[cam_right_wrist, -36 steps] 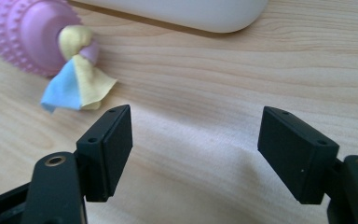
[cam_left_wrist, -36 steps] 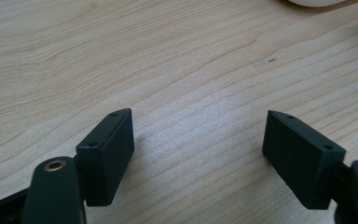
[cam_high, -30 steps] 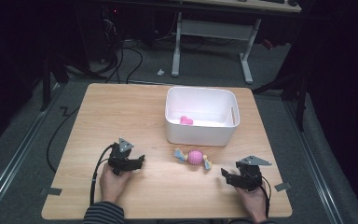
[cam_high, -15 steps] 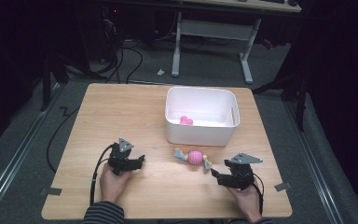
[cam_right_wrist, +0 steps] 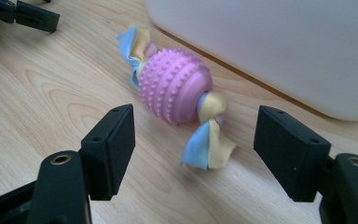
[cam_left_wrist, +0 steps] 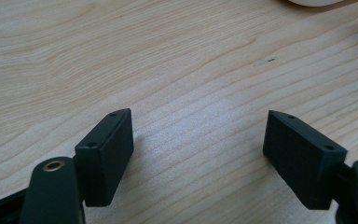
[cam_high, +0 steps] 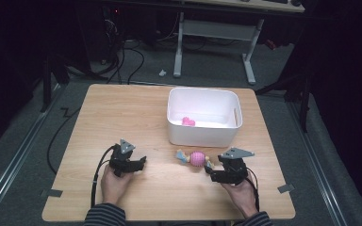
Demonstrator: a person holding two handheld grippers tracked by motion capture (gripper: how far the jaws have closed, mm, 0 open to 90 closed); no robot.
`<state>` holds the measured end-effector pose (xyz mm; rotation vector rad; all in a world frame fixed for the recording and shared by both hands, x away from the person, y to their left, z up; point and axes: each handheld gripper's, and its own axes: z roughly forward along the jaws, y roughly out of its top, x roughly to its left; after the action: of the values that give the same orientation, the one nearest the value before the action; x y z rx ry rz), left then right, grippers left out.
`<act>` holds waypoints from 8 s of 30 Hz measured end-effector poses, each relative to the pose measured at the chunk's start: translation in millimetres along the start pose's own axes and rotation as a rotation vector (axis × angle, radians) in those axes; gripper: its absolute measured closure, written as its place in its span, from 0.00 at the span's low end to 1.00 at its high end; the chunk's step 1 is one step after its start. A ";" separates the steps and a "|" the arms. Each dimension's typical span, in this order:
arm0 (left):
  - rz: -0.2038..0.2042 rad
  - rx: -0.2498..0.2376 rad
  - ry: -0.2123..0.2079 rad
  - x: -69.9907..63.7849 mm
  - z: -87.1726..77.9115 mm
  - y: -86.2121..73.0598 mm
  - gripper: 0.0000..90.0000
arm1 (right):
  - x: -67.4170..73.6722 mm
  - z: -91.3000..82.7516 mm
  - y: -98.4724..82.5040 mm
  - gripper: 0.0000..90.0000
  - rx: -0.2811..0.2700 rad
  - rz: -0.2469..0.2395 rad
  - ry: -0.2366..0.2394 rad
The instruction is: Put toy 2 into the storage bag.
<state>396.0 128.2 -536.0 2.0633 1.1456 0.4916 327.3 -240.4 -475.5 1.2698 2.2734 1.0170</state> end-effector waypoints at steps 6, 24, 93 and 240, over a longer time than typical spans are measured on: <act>0.000 0.000 0.000 0.0 0.0 0.0 0.28 | 4.0 8.0 8.8 0.32 0.019 -0.028 0.009; 0.011 0.007 -0.009 -0.9 0.5 0.2 0.24 | 10.8 28.4 28.8 0.29 0.052 -0.077 0.010; 0.015 0.017 -0.017 -1.1 1.2 0.6 0.18 | -14.1 -15.1 23.0 0.38 0.044 -0.082 0.032; 0.005 0.015 -0.005 -0.7 1.0 0.5 0.18 | -63.6 -84.7 73.8 0.41 -0.116 0.010 -0.047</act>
<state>396.5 127.0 -536.4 2.0795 1.1443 0.4817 354.9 -304.1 -366.6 1.2458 2.1416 1.0940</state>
